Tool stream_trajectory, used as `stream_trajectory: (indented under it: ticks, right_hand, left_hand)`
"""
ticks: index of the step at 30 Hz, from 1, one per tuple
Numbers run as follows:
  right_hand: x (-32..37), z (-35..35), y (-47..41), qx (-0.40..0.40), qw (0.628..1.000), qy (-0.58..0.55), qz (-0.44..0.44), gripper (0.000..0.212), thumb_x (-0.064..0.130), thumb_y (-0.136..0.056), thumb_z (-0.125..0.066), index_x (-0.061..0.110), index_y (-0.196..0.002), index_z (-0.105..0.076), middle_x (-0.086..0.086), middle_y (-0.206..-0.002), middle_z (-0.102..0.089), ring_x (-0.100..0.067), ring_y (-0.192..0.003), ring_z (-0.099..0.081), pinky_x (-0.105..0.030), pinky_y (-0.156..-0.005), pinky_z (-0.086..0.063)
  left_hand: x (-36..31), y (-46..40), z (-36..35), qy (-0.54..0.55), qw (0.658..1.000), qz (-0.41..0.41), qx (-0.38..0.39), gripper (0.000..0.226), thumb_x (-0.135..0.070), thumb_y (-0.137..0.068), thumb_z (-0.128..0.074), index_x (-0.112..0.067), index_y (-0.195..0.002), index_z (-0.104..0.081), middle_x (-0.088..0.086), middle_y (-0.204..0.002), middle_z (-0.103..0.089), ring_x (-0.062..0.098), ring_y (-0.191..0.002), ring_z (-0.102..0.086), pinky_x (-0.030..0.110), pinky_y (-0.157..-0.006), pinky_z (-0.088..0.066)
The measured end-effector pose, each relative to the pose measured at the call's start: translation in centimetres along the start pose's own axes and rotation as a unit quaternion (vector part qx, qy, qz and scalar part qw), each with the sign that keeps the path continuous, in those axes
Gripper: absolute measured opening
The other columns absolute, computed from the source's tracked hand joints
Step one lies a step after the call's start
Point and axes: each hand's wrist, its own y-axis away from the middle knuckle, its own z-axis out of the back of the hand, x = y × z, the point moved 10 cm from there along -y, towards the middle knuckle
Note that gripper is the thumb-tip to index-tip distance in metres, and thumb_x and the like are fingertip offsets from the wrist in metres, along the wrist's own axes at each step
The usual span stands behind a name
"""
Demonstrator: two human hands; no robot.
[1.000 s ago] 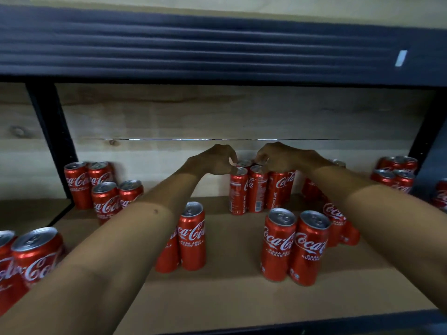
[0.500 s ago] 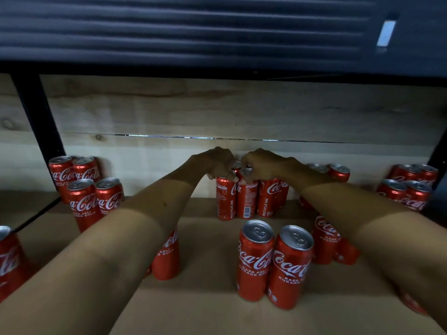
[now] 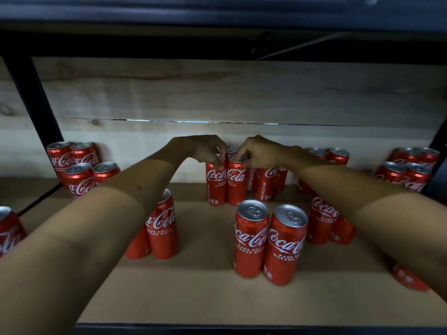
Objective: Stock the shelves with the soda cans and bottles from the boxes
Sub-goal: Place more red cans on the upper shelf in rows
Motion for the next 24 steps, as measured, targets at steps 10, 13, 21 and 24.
stream_trajectory:
  ticks: [10,13,21,24]
  right_hand:
    - [-0.5,0.2,-1.1,0.003,0.998,-0.047,-0.049,0.015,0.014,-0.082,-0.076,0.017,-0.095,-0.068,0.012,-0.097,-0.060,-0.013,-0.093,-0.058,-0.029,-0.075,-0.046]
    - [-0.4,0.4,-1.4,0.026,0.996,-0.066,-0.062,0.036,0.013,-0.083,-0.074,0.017,-0.117,-0.062,0.006,-0.118,-0.060,-0.013,-0.100,-0.058,-0.028,-0.081,-0.047]
    - [-0.3,-0.8,-2.5,0.037,0.995,0.013,-0.088,0.056,0.039,-0.081,-0.077,0.013,-0.127,-0.060,-0.007,-0.124,-0.063,-0.017,-0.096,-0.060,-0.029,-0.077,-0.048]
    - [0.6,-0.9,-3.2,0.053,0.995,-0.009,-0.089,0.056,0.030,-0.079,-0.079,0.012,-0.129,-0.060,-0.006,-0.117,-0.068,-0.015,-0.085,-0.068,-0.026,-0.071,-0.055]
  left_hand:
    - [0.1,0.2,0.1,-0.002,1.000,-0.024,0.003,0.018,-0.010,-0.078,-0.077,-0.016,-0.086,-0.061,-0.003,-0.097,-0.061,0.020,-0.096,-0.059,0.028,-0.072,-0.053]
    - [0.1,0.4,0.1,0.028,0.999,-0.019,0.015,0.025,-0.020,-0.079,-0.079,-0.012,-0.095,-0.063,-0.006,-0.099,-0.061,0.019,-0.098,-0.060,0.029,-0.072,-0.054]
    - [0.7,0.1,1.0,-0.017,0.999,-0.001,-0.032,0.019,-0.020,-0.088,-0.071,-0.024,-0.081,-0.054,0.006,-0.107,-0.066,0.022,-0.096,-0.066,0.025,-0.066,-0.055]
    - [1.6,0.3,1.3,-0.003,1.000,-0.001,-0.024,0.026,-0.026,-0.083,-0.076,-0.036,-0.076,-0.052,0.001,-0.106,-0.067,0.016,-0.090,-0.066,0.024,-0.064,-0.055]
